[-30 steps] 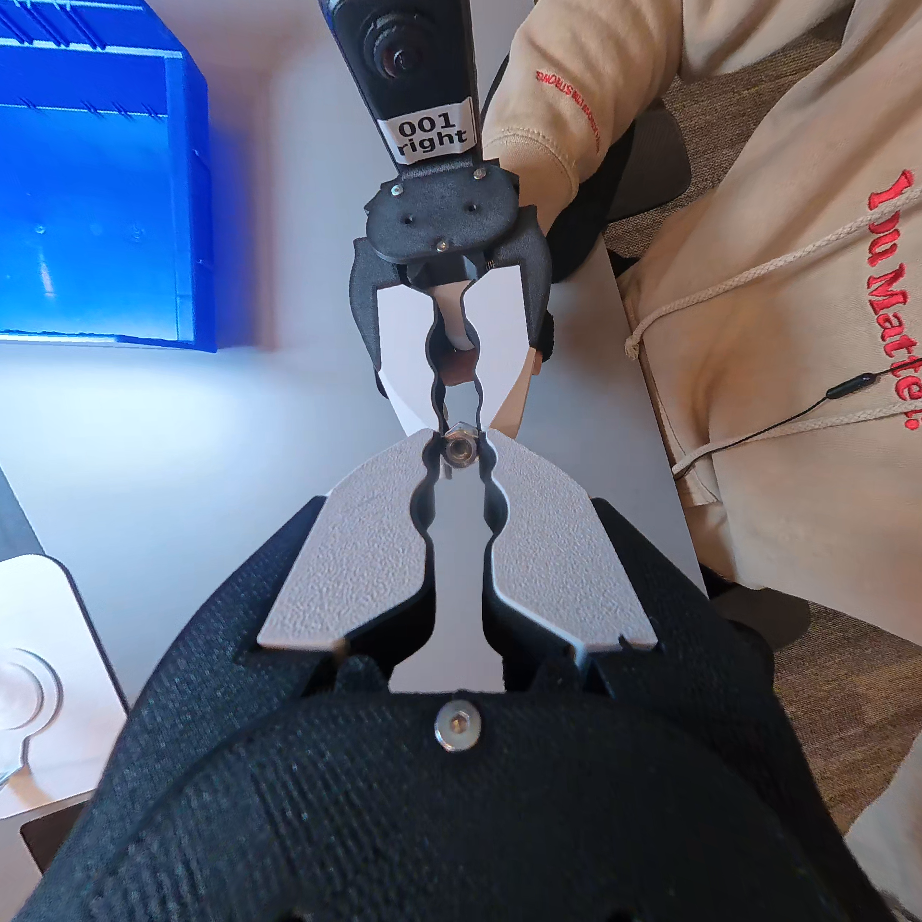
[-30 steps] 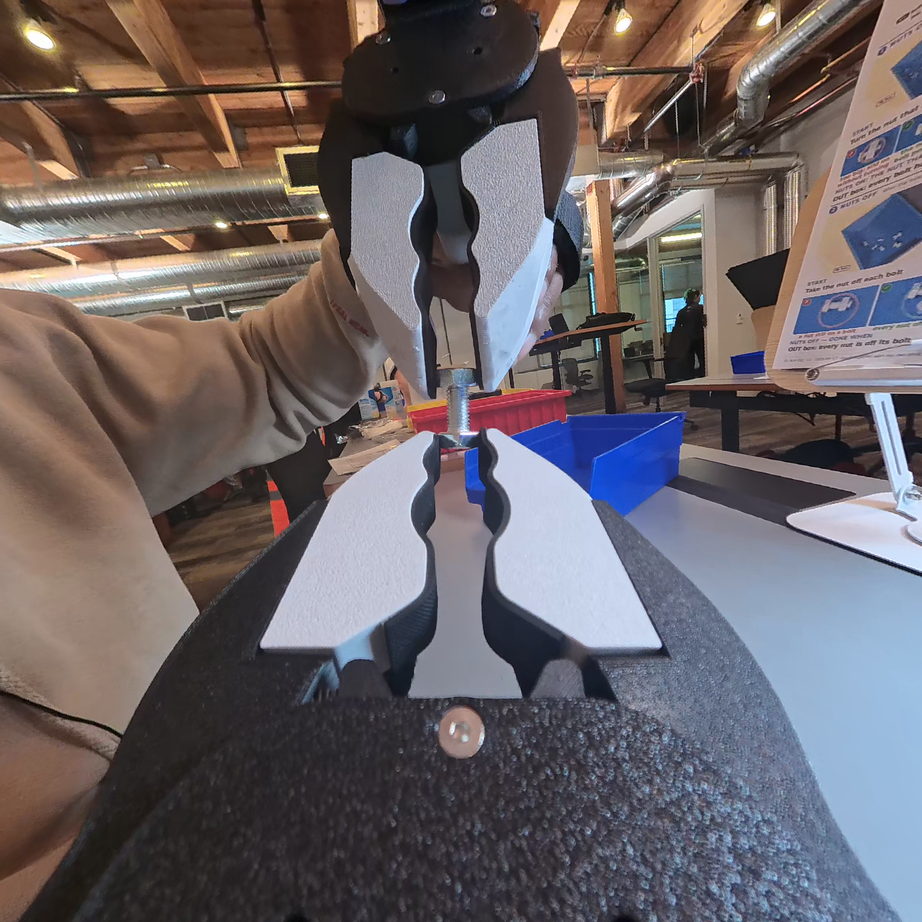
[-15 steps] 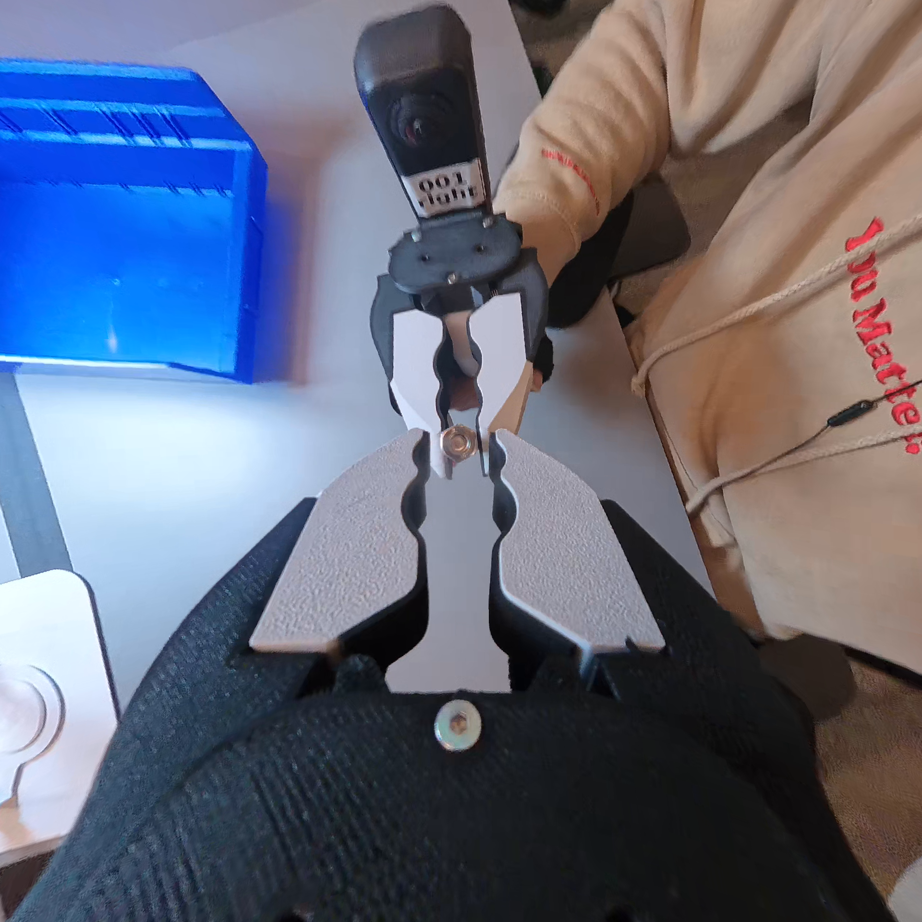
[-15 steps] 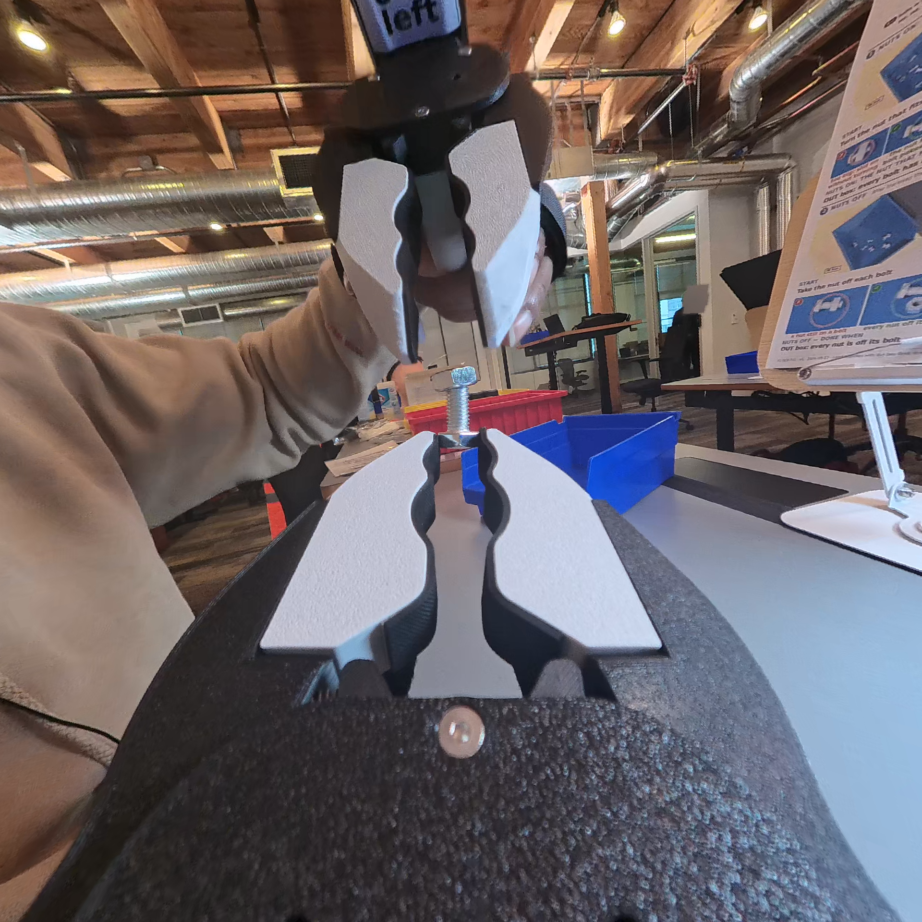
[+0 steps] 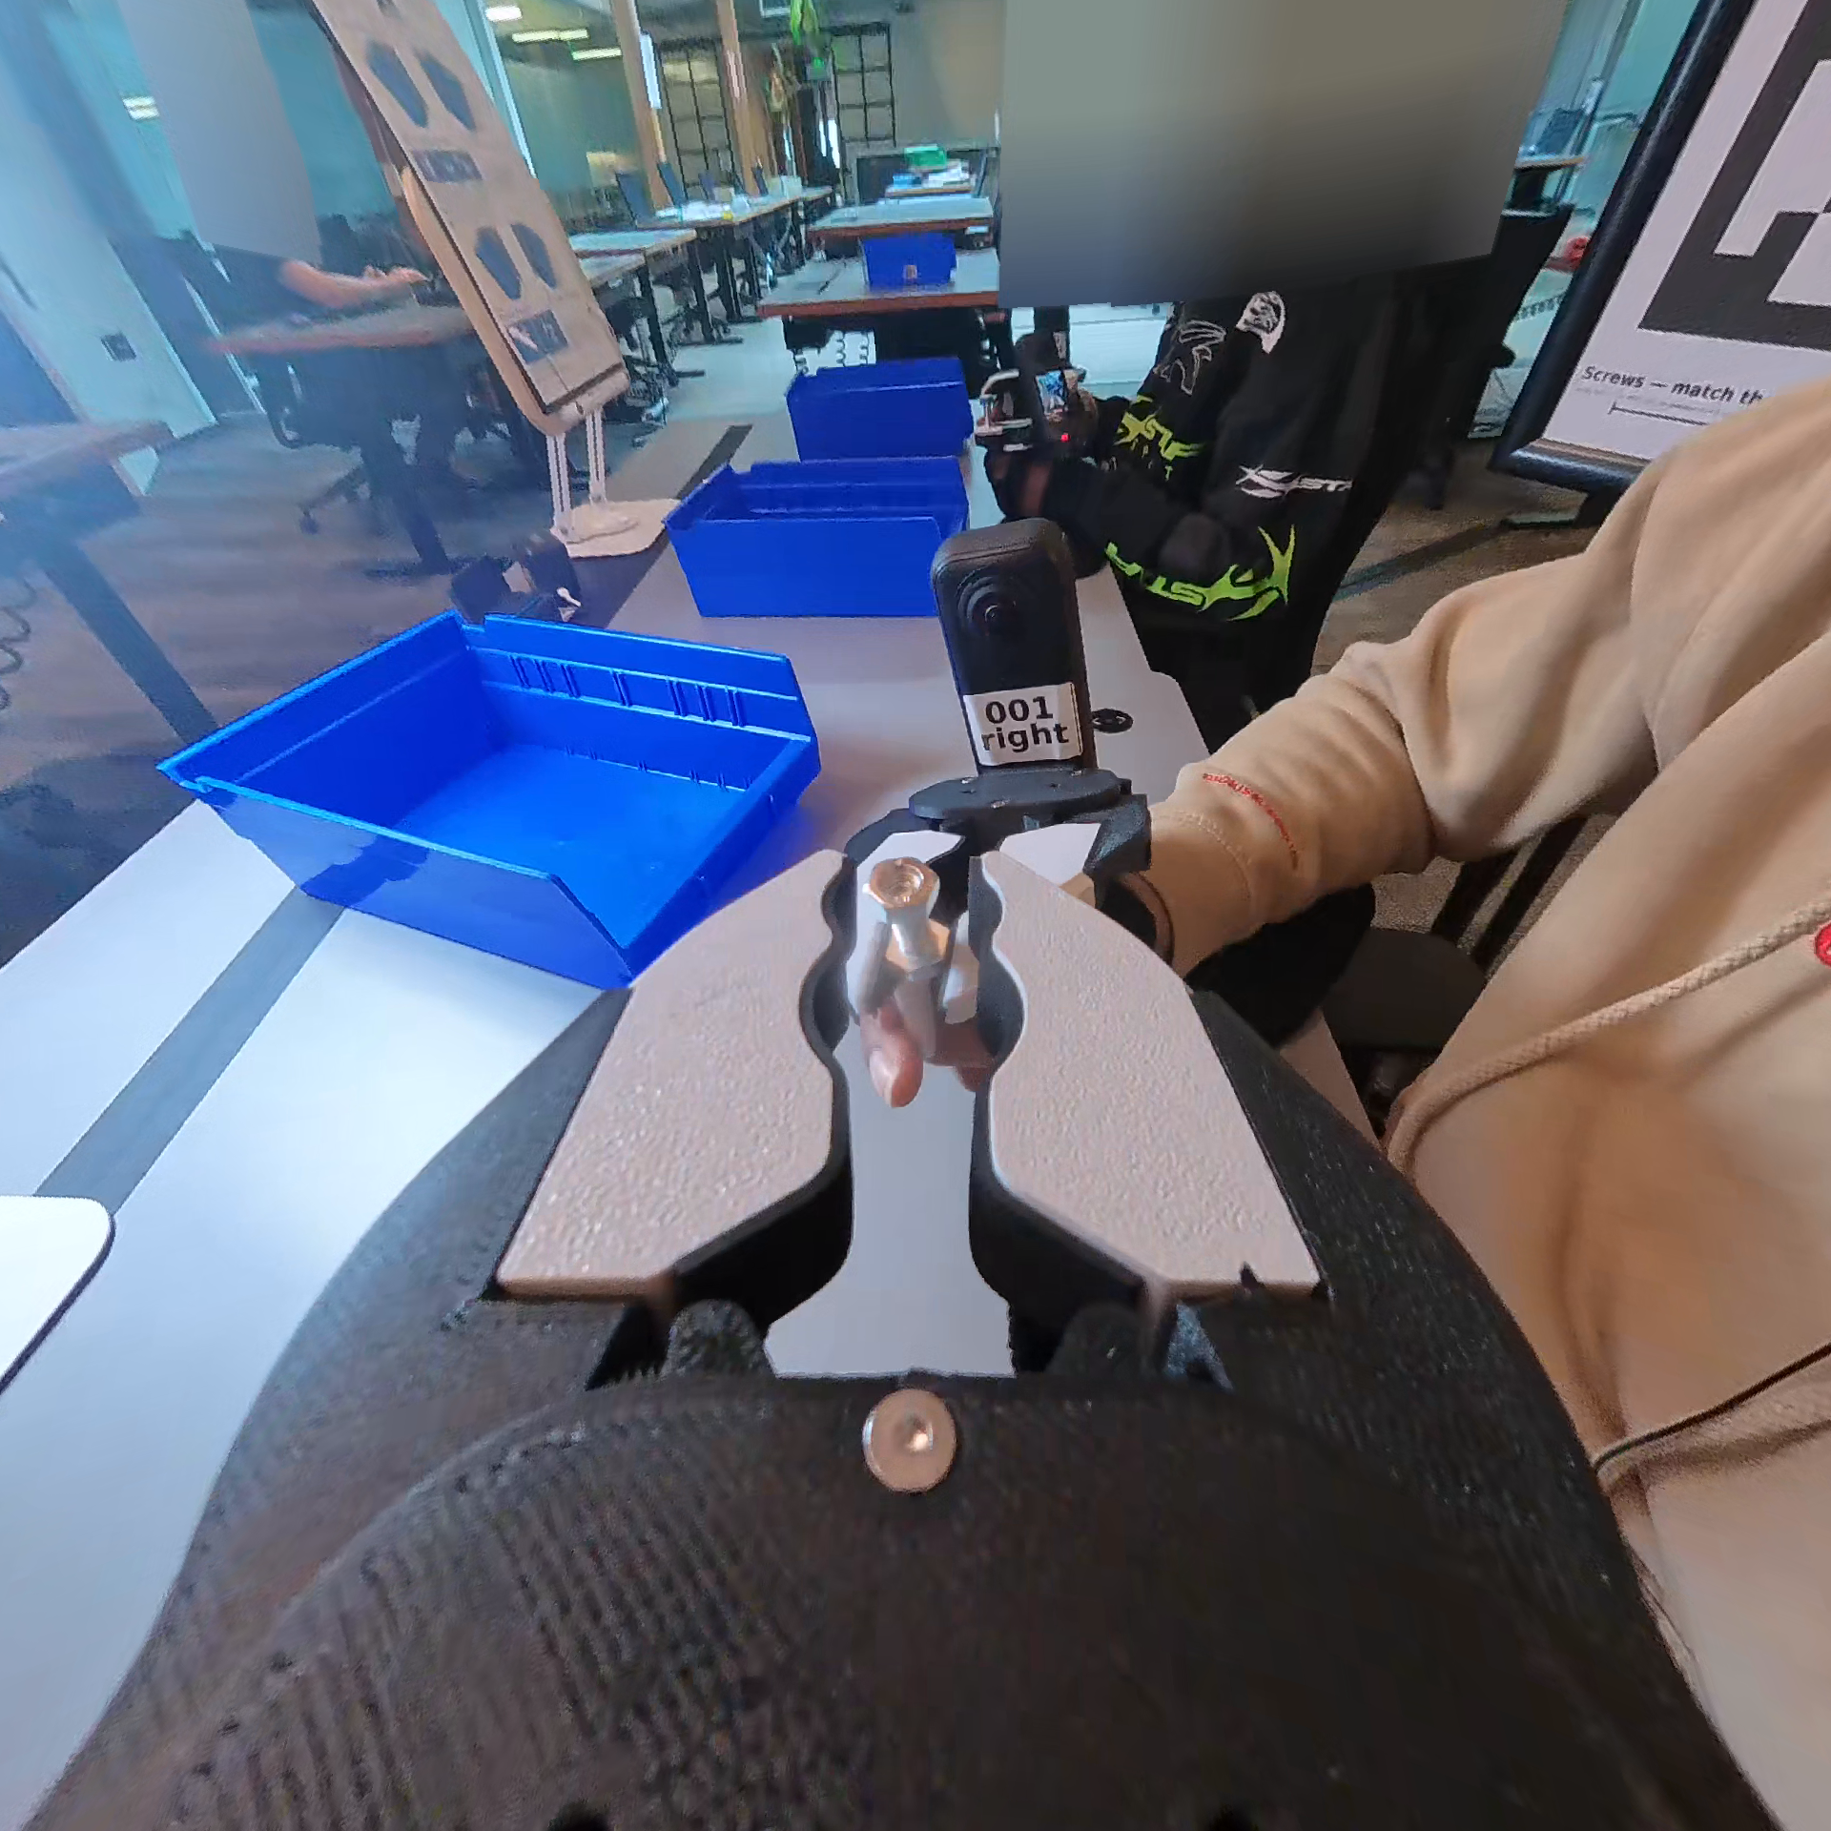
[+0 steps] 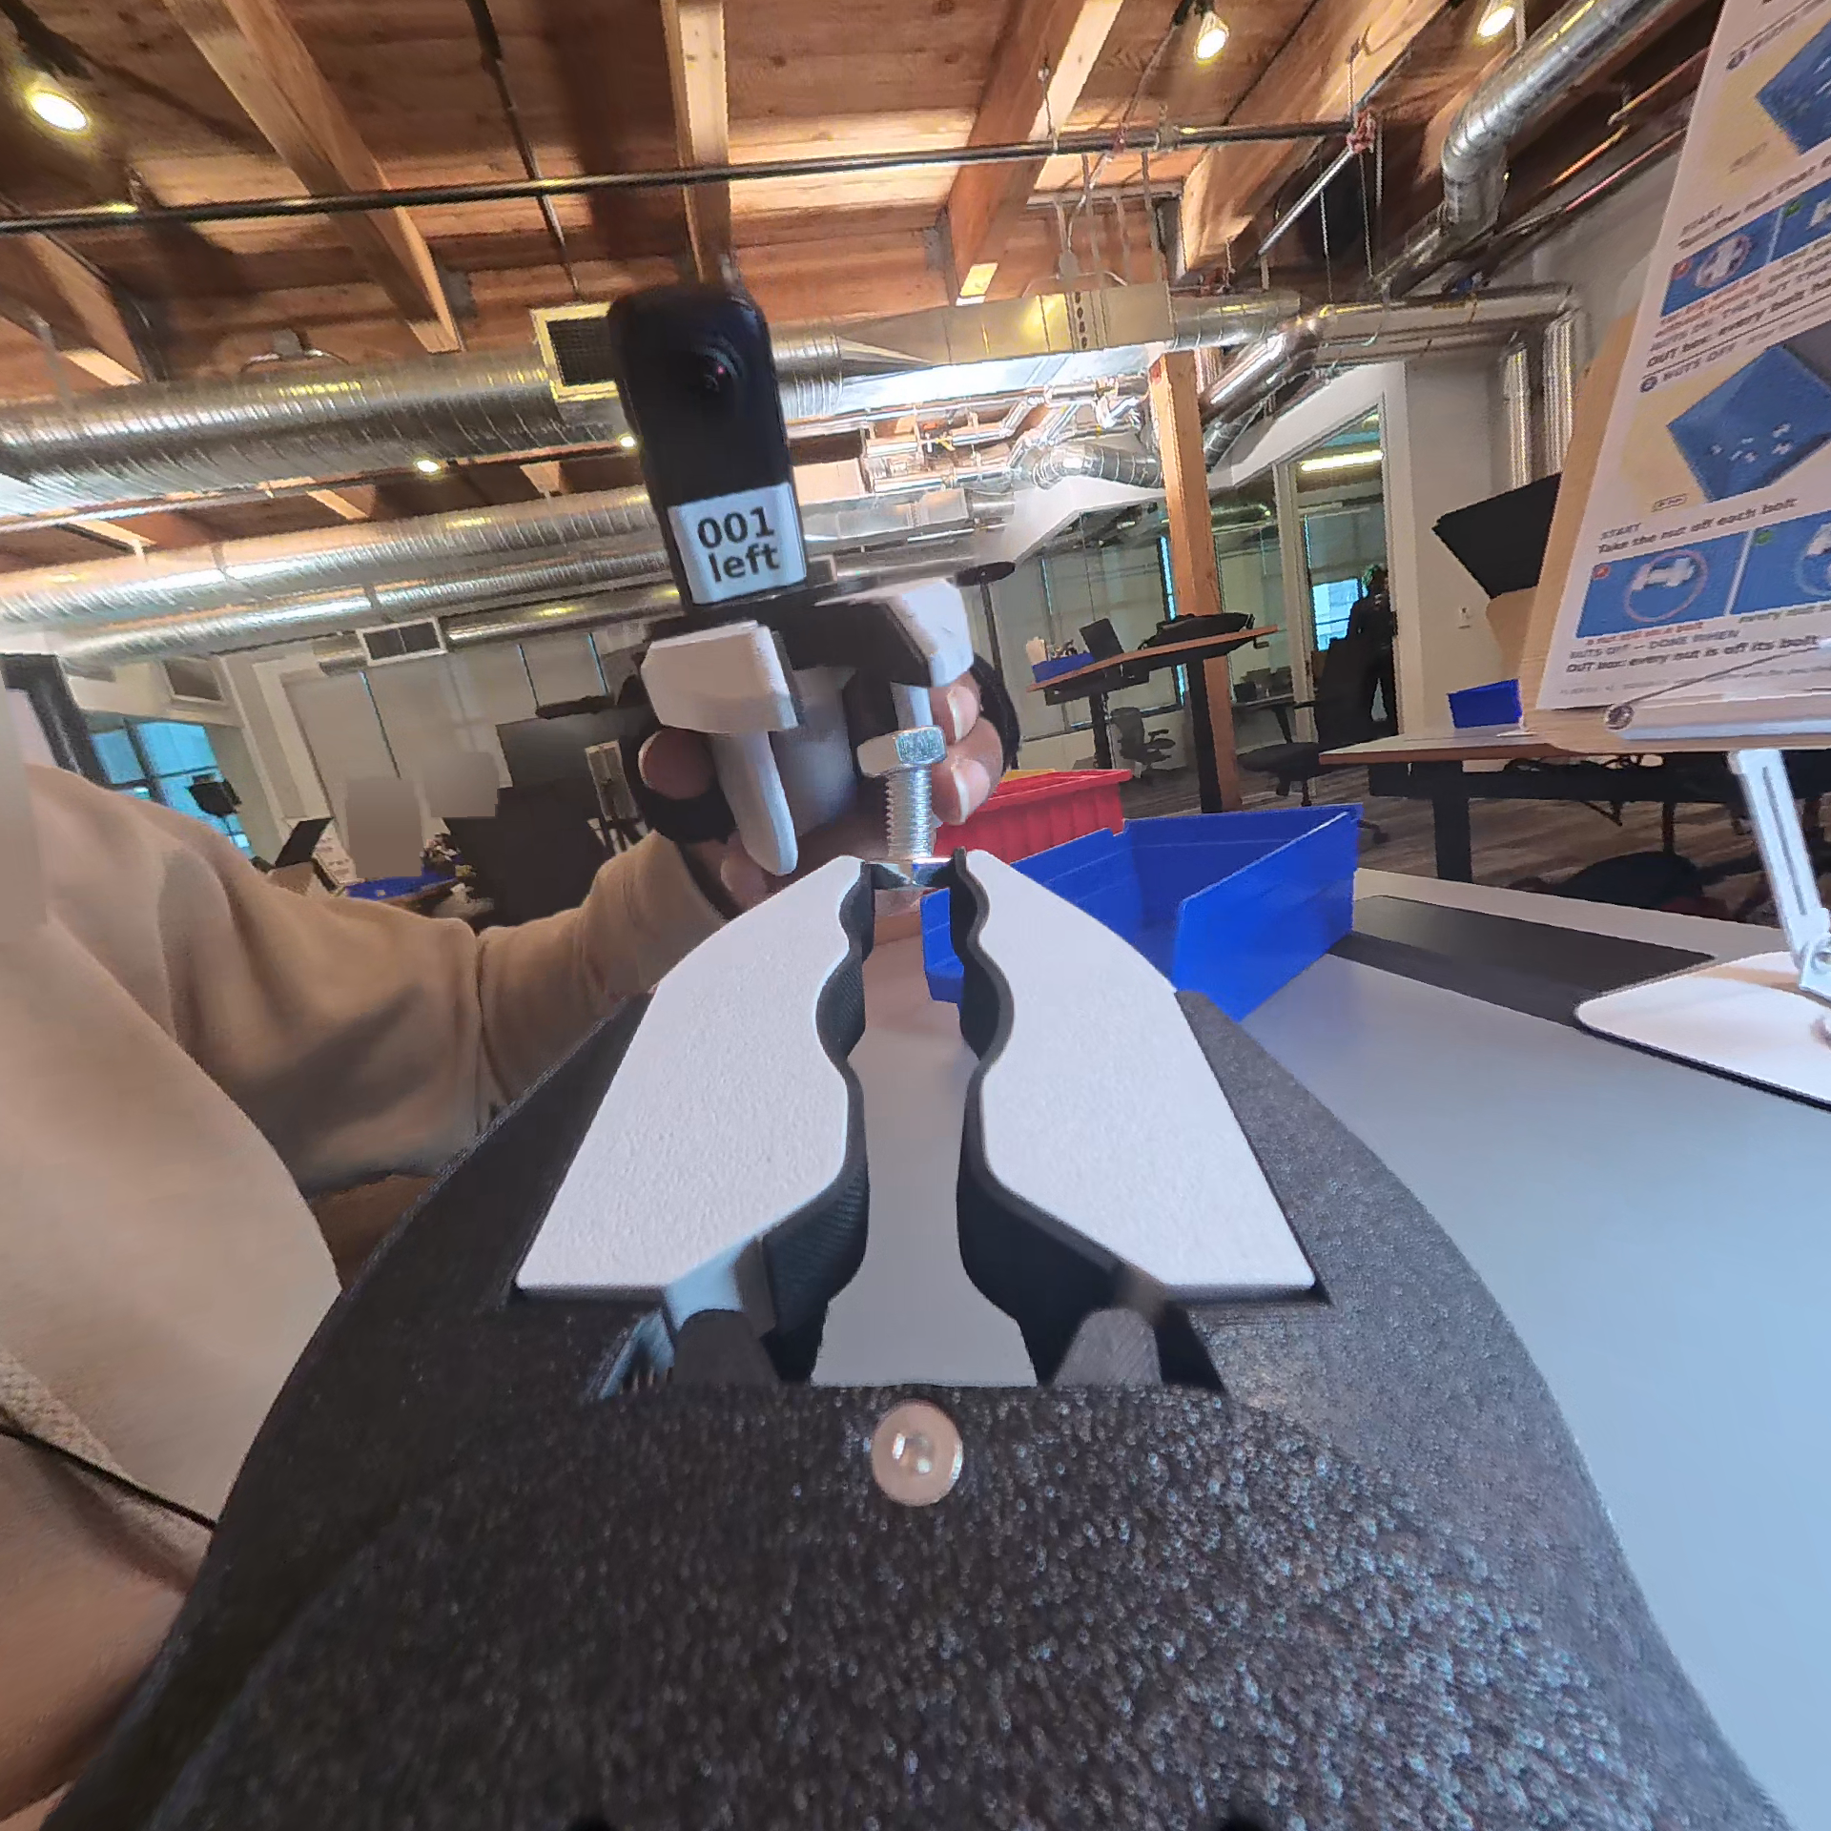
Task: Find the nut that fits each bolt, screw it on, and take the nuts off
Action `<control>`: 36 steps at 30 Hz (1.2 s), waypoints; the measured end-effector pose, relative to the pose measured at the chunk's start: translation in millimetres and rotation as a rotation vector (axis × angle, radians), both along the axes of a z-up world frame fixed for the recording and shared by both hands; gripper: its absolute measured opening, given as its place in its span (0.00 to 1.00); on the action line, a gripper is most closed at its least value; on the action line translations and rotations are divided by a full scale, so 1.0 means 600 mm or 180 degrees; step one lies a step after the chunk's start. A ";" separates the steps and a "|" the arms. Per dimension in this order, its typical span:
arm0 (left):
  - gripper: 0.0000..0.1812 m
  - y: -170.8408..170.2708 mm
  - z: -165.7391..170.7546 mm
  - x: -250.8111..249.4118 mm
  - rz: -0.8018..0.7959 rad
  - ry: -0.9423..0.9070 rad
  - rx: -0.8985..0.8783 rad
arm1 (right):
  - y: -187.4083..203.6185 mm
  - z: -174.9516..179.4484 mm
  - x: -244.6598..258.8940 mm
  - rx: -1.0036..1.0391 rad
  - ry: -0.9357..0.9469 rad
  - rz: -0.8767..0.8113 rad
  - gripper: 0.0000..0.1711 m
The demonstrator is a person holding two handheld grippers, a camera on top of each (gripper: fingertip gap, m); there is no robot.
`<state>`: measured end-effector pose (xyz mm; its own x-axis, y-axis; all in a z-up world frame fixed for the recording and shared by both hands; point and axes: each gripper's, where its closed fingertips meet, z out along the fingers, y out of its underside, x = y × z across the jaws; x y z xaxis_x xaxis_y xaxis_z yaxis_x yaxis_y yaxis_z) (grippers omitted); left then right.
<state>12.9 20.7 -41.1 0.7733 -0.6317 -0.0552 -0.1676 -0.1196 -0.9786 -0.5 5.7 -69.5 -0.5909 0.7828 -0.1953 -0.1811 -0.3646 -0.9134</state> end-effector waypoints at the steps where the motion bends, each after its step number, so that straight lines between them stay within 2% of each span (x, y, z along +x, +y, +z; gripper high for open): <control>1: 0.12 -0.001 -0.004 0.000 0.0019 0.0015 0.0024 | -0.003 0.000 -0.002 0.0007 -0.0009 0.0000 0.09; 8: 0.13 0.001 -0.004 -0.025 0.0356 0.0092 0.0269 | -0.019 0.004 -0.026 0.0012 -0.0017 0.0014 0.09; 20: 0.09 -0.001 -0.005 -0.056 0.0436 -0.0012 0.0267 | -0.016 0.011 -0.060 -0.0015 0.0050 0.0058 0.09; 27: 0.09 -0.001 -0.010 -0.054 0.0375 -0.0043 0.0224 | -0.016 0.007 -0.059 0.0013 0.0052 0.0065 0.09; 36: 0.09 -0.026 -0.006 -0.041 -0.0079 -0.0223 0.0121 | -0.038 0.010 -0.047 0.0158 0.0138 0.0225 0.09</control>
